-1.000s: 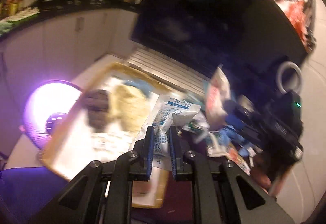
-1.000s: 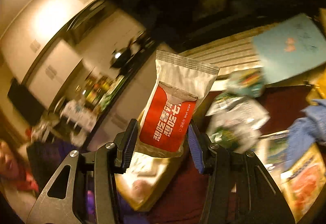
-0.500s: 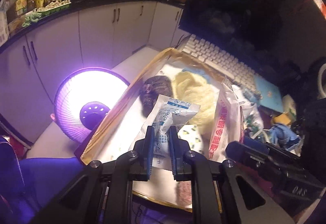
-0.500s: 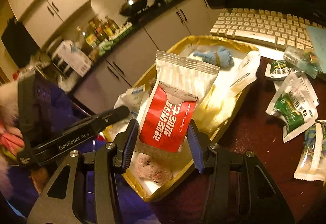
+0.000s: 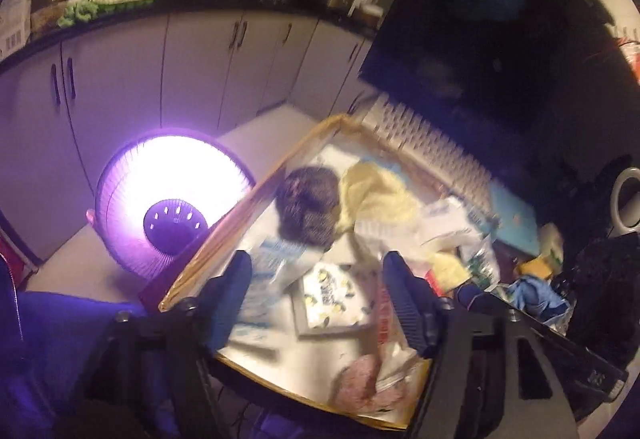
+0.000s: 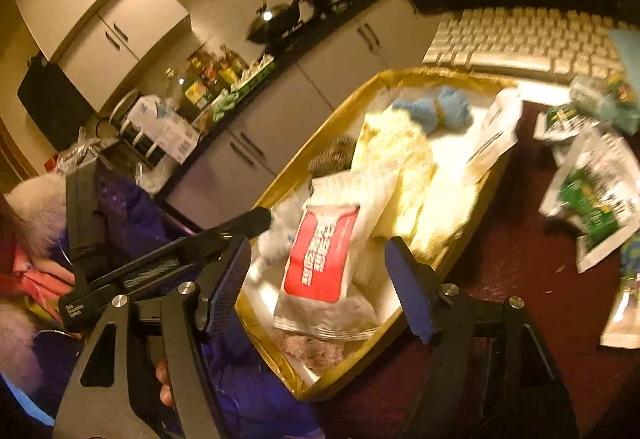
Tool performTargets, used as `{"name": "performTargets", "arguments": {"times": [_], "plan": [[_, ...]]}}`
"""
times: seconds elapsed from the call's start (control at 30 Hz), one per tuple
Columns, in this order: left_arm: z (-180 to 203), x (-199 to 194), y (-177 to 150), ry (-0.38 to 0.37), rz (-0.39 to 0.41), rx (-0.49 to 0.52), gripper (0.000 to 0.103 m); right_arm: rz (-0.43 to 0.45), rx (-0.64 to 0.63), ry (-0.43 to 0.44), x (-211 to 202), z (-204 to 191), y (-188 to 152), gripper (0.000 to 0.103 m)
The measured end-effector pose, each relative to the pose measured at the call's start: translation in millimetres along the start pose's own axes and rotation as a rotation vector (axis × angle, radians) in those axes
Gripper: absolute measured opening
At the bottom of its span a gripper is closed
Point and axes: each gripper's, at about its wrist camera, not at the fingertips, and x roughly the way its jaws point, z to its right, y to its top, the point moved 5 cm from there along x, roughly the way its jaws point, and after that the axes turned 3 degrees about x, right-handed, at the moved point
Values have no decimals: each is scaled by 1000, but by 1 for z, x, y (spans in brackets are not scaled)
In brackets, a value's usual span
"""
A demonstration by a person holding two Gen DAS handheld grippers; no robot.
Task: Organize soft objects
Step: 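Grasp the green medicine sachet with the left gripper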
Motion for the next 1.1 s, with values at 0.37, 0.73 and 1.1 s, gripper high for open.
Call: {"name": "performTargets", "arguments": {"times": [0.37,0.73,1.1], "plan": [[87,5,-7,-185,-41,118,69,112,132,-199,-87,68,6,70],[138,27,-32,-244,-119,207,69,93,233,-451,-116,139,-11,67],[148,36,-40,-254,-164,203,69,42,167,-654,-90,138,-11,48]]}}
